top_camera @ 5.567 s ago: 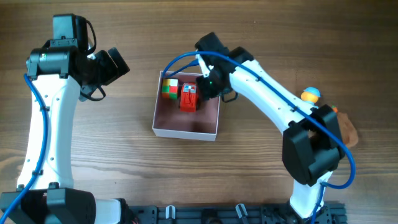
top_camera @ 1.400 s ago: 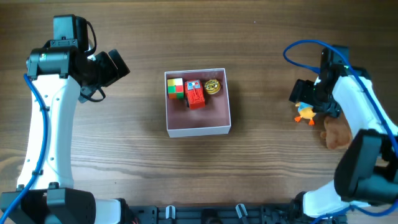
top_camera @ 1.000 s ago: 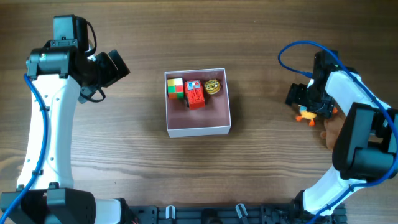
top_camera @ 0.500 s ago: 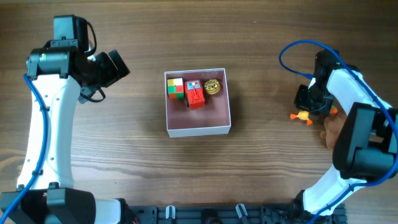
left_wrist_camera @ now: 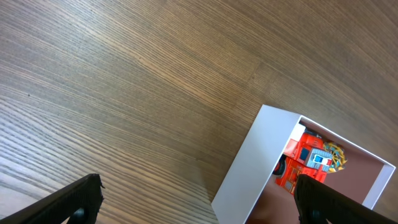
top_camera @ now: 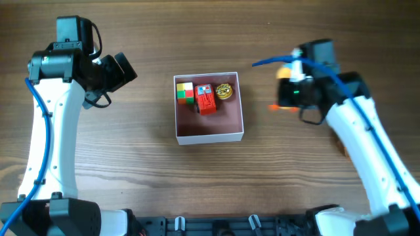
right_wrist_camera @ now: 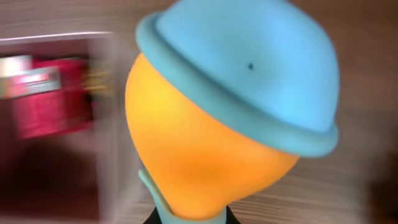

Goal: Pack container
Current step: 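Move the right gripper to the duck figure and grasp it, then place the duck with the right gripper into the box and withdraw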

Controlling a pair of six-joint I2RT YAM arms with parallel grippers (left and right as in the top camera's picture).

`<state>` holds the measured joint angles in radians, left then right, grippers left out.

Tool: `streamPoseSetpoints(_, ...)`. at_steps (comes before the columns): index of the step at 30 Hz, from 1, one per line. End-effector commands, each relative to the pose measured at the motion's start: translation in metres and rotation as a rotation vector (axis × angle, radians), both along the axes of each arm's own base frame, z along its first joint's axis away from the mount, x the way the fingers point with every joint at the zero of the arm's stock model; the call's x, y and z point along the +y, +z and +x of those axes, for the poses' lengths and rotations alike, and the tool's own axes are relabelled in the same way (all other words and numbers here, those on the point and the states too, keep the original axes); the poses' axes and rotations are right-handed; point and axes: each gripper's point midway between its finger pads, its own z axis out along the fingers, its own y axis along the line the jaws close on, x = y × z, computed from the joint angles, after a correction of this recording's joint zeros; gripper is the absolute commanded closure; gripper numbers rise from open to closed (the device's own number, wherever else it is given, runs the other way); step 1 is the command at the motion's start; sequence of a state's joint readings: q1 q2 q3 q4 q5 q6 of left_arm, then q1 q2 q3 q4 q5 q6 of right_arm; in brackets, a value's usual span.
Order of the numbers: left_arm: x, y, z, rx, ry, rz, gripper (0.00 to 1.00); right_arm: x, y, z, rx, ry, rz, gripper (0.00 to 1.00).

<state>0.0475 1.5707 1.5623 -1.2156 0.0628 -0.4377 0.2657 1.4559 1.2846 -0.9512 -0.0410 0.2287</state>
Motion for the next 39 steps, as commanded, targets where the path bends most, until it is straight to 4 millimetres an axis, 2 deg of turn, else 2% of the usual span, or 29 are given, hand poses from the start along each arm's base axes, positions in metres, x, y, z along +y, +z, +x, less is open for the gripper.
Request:
streamPoseSetpoints(1,-0.001,0.002,0.0,-0.007,-0.017,-0.008,0.0,0.06,0.042,0.003,-0.122,0.106,0.079,0.96)
streamPoseSetpoints(3,-0.001,0.002,0.0,-0.007,-0.017,-0.008,0.0,0.085,0.048,0.005,-0.167,0.157,0.106,0.96)
streamPoseSetpoints(5,-0.001,0.002,0.0,-0.008,-0.017,-0.008,0.0,0.107,0.046,0.011,-0.188,0.188,0.135,0.96)
streamPoseSetpoints(8,-0.001,0.002,0.0,-0.008,-0.017,-0.008,0.0,0.126,0.025,0.016,-0.155,0.215,0.135,0.96)
streamPoseSetpoints(10,-0.001,0.002,0.0,-0.008,-0.017,-0.008,0.0,0.135,0.003,0.02,-0.115,0.228,0.117,0.96)
streamPoseSetpoints(15,-0.001,0.002,0.0,-0.008,-0.017,-0.008,0.0,0.145,-0.048,0.032,-0.033,0.228,0.08,0.96)
streamPoseSetpoints(19,-0.001,0.002,0.0,-0.008,-0.017,-0.008,0.0,0.144,-0.083,0.039,0.024,0.214,0.052,0.95)
streamPoseSetpoints(22,-0.001,0.002,0.0,-0.008,-0.017,-0.008,0.0,0.138,-0.102,0.042,0.06,0.203,0.034,0.87)
streamPoseSetpoints(24,-0.001,0.002,0.0,-0.008,-0.017,-0.008,0.0,0.137,-0.109,0.042,0.074,0.199,0.027,0.81)
streamPoseSetpoints(25,-0.001,0.002,0.0,-0.008,-0.017,-0.008,0.0,0.137,-0.11,0.042,0.077,0.2,0.026,0.67)
streamPoseSetpoints(27,-0.001,0.002,0.0,-0.008,-0.017,-0.008,0.0,0.137,-0.111,0.041,0.082,0.214,0.025,0.56)
streamPoseSetpoints(28,-0.001,0.002,0.0,-0.007,-0.017,-0.008,0.0,0.139,-0.111,0.04,0.081,0.23,0.028,0.41)
streamPoseSetpoints(34,-0.001,0.002,0.0,-0.008,-0.017,-0.008,0.0,0.136,-0.108,0.034,0.094,0.249,0.016,0.41)
streamPoseSetpoints(39,-0.001,0.002,0.0,-0.008,-0.017,-0.008,0.0,0.135,-0.083,0.034,0.046,0.252,0.031,0.41)
